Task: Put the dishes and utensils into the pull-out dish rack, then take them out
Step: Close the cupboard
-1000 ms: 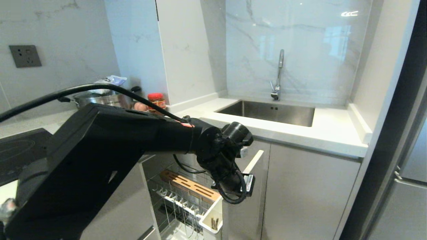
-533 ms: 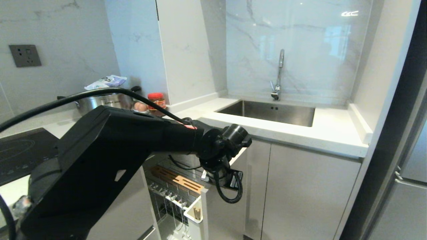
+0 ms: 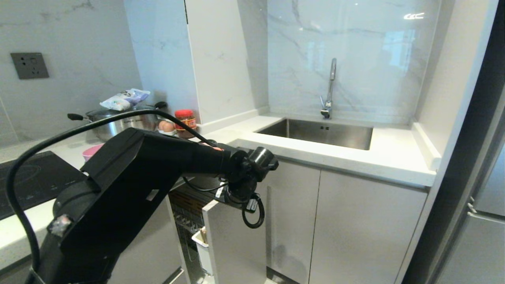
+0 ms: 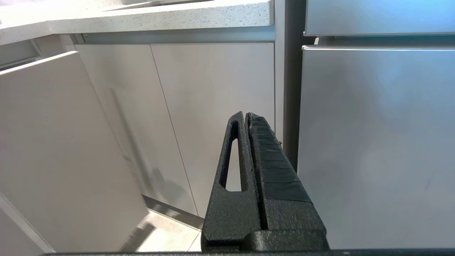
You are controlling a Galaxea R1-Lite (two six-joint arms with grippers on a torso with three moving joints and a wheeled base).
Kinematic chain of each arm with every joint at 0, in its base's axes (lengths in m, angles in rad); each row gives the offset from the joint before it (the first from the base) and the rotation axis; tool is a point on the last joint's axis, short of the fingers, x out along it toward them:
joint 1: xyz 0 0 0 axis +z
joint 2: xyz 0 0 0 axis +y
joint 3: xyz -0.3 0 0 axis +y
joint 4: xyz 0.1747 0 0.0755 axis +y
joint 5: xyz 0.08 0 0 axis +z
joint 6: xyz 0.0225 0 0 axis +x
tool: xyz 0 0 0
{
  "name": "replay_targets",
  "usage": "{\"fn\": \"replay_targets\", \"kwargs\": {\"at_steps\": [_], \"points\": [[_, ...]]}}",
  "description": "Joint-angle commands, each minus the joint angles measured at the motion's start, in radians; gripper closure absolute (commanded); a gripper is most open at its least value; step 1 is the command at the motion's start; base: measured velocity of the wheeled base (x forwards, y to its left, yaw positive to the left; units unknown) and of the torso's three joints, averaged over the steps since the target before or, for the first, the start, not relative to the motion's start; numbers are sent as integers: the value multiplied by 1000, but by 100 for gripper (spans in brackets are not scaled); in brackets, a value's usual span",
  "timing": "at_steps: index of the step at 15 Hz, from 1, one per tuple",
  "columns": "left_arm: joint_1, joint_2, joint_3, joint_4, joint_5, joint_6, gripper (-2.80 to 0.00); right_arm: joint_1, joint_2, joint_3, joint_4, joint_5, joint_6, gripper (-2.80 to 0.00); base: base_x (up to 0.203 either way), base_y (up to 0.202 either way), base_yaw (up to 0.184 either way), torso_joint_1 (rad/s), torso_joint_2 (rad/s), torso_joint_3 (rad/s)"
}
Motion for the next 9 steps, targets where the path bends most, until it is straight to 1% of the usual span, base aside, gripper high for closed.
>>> {"fn": "replay_targets", "kwargs": {"at_steps": [1, 5, 6, 8, 9], "points": [[55, 31, -21, 3, 55, 13, 0, 0, -4, 0, 0, 0, 0, 0, 0, 0, 0, 0, 0, 0], [168, 72, -65, 2, 141, 66, 0, 0, -4, 0, 0, 0, 0, 0, 0, 0, 0, 0, 0, 0], [192, 84, -82, 2, 173, 80, 0, 0, -4, 0, 0, 0, 0, 0, 0, 0, 0, 0, 0, 0], [235, 101, -113, 1, 238, 87, 0, 0, -4, 0, 0, 0, 0, 0, 0, 0, 0, 0, 0, 0], [250, 108, -126, 1, 258, 92, 0, 0, -4, 0, 0, 0, 0, 0, 0, 0, 0, 0, 0, 0]]}}
